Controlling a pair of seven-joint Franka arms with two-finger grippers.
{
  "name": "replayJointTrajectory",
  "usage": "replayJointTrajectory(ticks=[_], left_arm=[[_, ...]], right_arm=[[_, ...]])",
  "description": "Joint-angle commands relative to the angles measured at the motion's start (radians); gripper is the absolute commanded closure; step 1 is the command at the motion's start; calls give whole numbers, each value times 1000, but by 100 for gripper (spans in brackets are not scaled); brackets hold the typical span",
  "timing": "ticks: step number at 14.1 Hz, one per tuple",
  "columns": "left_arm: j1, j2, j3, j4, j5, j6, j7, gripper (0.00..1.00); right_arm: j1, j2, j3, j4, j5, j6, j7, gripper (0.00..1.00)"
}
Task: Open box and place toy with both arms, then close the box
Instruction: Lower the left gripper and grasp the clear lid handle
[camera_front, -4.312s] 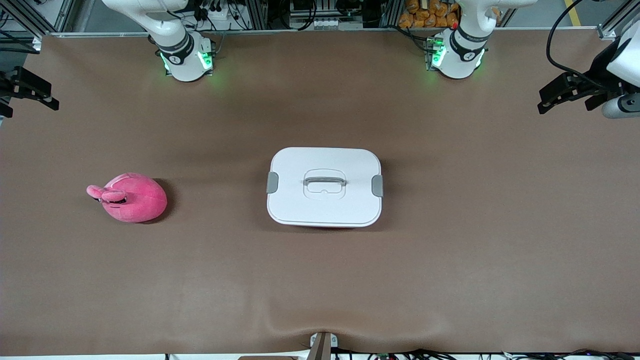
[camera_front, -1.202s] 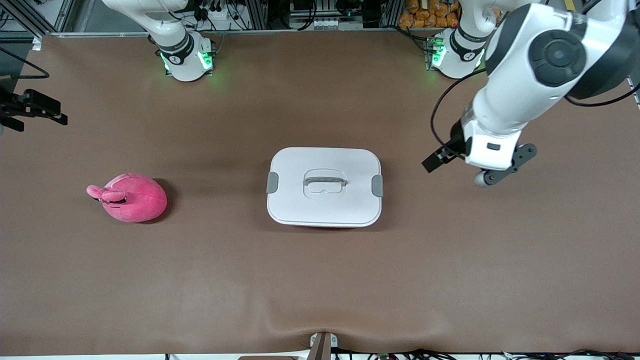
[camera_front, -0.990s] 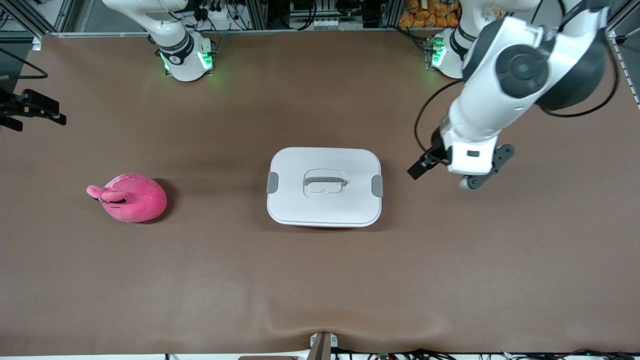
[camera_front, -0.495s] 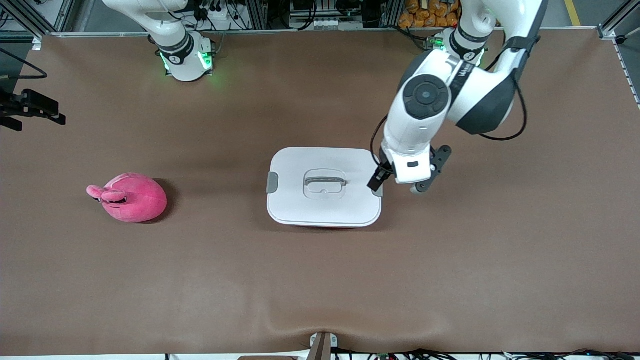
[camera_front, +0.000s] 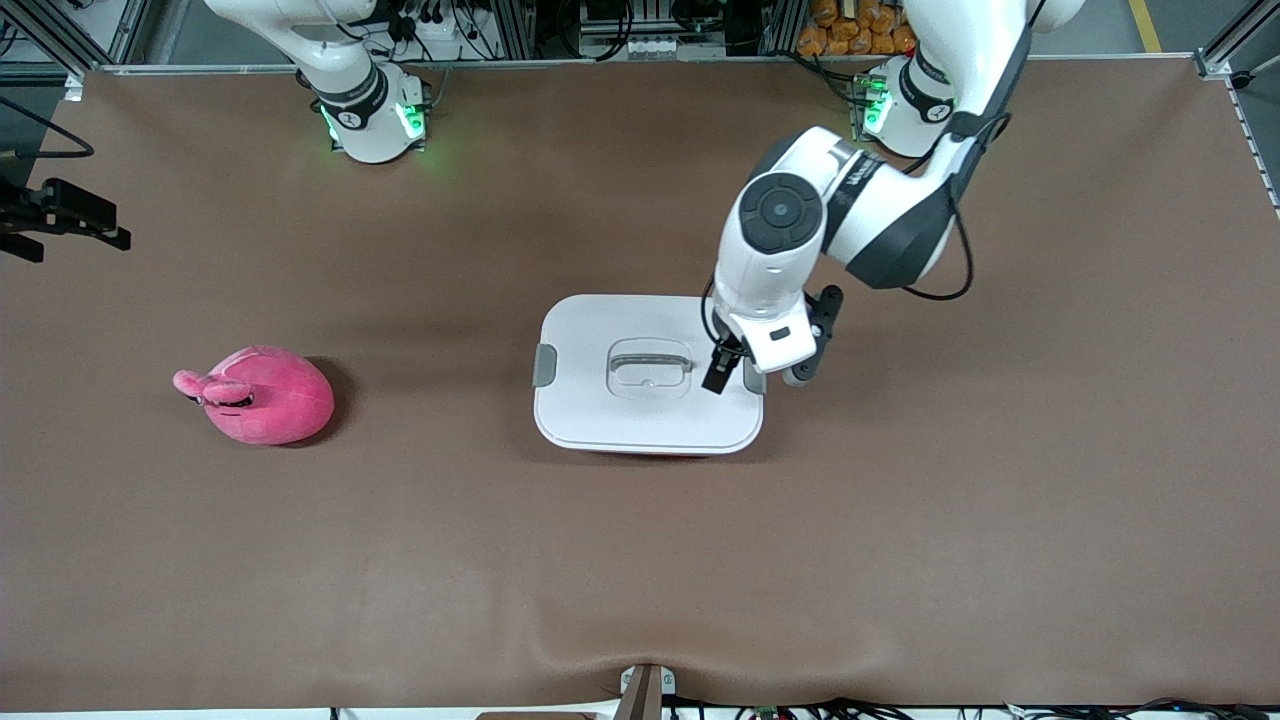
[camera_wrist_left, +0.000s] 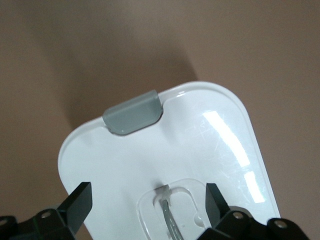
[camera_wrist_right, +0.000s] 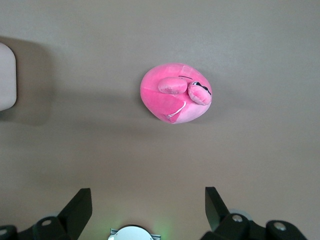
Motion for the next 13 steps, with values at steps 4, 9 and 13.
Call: replayJointTrajectory(ticks=[4,9,13], left_arm=[[-52,66,7,62,17,41,-181,0],[-93,104,16,88,18,72,-275,0],[-106,138,19,122,18,86,-350,1]], right_arm=[[-11,6,7,16,-6,-14,3,0],[-12,24,7,18,-6,-14,1,0],[-12,34,7,18,-6,-14,-3,0]])
